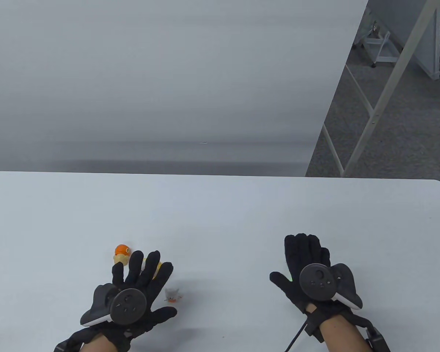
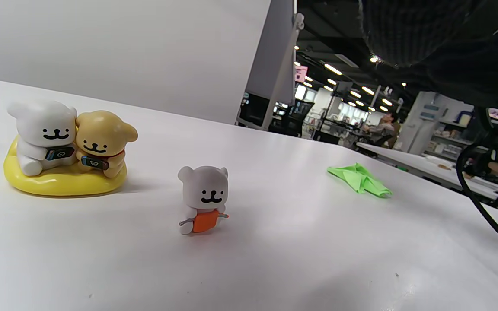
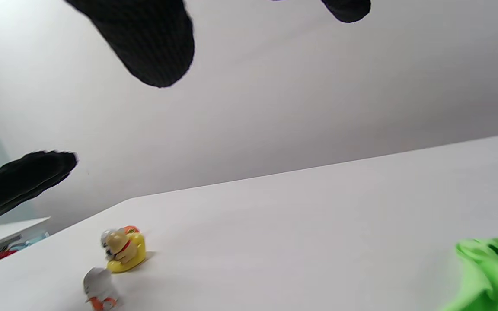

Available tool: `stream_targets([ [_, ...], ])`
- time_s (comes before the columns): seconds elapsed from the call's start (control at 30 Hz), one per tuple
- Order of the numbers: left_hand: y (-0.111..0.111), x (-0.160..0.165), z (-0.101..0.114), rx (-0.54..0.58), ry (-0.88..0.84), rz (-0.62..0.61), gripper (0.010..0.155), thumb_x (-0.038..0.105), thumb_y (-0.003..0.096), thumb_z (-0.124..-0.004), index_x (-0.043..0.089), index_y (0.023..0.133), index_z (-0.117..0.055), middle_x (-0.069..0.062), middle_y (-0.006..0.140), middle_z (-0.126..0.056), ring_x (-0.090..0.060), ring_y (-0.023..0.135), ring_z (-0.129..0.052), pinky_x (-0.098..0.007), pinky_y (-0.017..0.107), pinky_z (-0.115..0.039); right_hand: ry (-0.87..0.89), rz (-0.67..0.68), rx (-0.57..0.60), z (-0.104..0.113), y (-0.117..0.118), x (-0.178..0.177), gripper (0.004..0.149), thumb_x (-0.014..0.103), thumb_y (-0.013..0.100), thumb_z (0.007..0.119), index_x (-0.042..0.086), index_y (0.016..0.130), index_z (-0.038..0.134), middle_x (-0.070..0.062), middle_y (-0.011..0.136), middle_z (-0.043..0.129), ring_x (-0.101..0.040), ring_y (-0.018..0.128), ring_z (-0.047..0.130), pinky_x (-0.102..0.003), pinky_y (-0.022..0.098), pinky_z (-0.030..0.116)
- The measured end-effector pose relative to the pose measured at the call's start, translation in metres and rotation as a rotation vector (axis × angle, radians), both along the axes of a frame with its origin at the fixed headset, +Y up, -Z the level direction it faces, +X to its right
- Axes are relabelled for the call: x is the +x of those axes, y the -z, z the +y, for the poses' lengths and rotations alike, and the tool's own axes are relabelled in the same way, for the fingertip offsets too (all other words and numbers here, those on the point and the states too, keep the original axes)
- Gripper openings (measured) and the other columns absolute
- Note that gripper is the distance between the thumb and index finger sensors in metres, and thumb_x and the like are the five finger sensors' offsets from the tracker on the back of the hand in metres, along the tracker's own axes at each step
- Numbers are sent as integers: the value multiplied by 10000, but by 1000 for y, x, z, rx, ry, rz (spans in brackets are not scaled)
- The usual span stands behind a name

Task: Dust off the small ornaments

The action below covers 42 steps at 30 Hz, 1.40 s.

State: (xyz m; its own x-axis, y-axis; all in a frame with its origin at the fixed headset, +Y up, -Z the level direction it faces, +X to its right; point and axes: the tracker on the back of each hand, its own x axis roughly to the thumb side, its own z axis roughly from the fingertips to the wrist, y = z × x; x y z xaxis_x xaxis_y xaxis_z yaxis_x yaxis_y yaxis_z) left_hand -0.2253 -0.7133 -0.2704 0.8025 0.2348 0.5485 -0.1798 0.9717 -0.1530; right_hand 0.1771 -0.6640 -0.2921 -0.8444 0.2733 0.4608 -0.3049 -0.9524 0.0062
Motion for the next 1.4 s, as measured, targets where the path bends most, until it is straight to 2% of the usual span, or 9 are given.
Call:
stream_targets([
  [0.07, 0, 0, 0, 1, -4, 1, 972, 722, 550, -636, 175, 1205, -170, -220, 1177, -4, -657, 1006, 13, -878, 527, -73, -31, 49, 85, 1, -11, -12, 893, 529, 607, 730, -19, 1128, 255, -551, 1117, 300, -791, 971, 265, -860, 621, 308],
  [0.13, 1, -1, 0, 13, 3, 8, 967, 726, 551, -634, 185, 1201, -164, -222, 1177, -4, -660, 1004, 13, -879, 525, -72, -30, 70, 108, -4, -17, -19, 888, 547, 604, 725, -9, 1135, 281, -545, 1122, 320, -788, 973, 273, -862, 620, 314],
  [0.3, 0, -1, 0, 6, 16, 11, 973, 731, 550, -632, 185, 1199, -153, -224, 1176, 3, -664, 1004, 13, -878, 521, -65, -42, 129, 49, -41, -26, -29, 915, 593, 591, 713, 7, 1142, 275, -542, 1131, 301, -786, 971, 242, -865, 615, 281],
  [0.37, -1, 1, -1, 12, 28, 6, 977, 733, 548, -631, 186, 1197, -148, -226, 1175, 4, -663, 1005, 13, -877, 520, -64, -107, 156, -21, -51, -27, -31, 925, 602, 591, 703, 20, 1143, 242, -535, 1134, 257, -782, 966, 206, -864, 610, 250],
  [0.5, 0, 5, -4, 3, 49, 7, 983, 734, 549, -628, 182, 1192, -130, -227, 1171, 13, -663, 1001, 19, -875, 516, -58, -154, 162, -55, -63, -28, -30, 928, 615, 590, 694, 36, 1144, 224, -533, 1135, 240, -780, 959, 187, -866, 600, 229],
  [0.7, -1, 7, -4, 12, 68, 5, 987, 731, 550, -626, 176, 1187, -115, -230, 1167, 20, -663, 1000, 21, -872, 514, -52, -149, 162, -62, -66, -28, -31, 929, 616, 588, 693, 37, 1144, 224, -531, 1138, 235, -775, 961, 170, -869, 590, 211],
  [1.4, 4, 4, -8, -64, 93, 39, 983, 742, 548, -603, 199, 1168, -68, -217, 1150, 67, -656, 972, 83, -859, 495, -16, -136, 148, -62, -66, -28, -29, 932, 644, 583, 670, 47, 1151, 235, -524, 1144, 215, -764, 960, 130, -876, 570, 171],
])
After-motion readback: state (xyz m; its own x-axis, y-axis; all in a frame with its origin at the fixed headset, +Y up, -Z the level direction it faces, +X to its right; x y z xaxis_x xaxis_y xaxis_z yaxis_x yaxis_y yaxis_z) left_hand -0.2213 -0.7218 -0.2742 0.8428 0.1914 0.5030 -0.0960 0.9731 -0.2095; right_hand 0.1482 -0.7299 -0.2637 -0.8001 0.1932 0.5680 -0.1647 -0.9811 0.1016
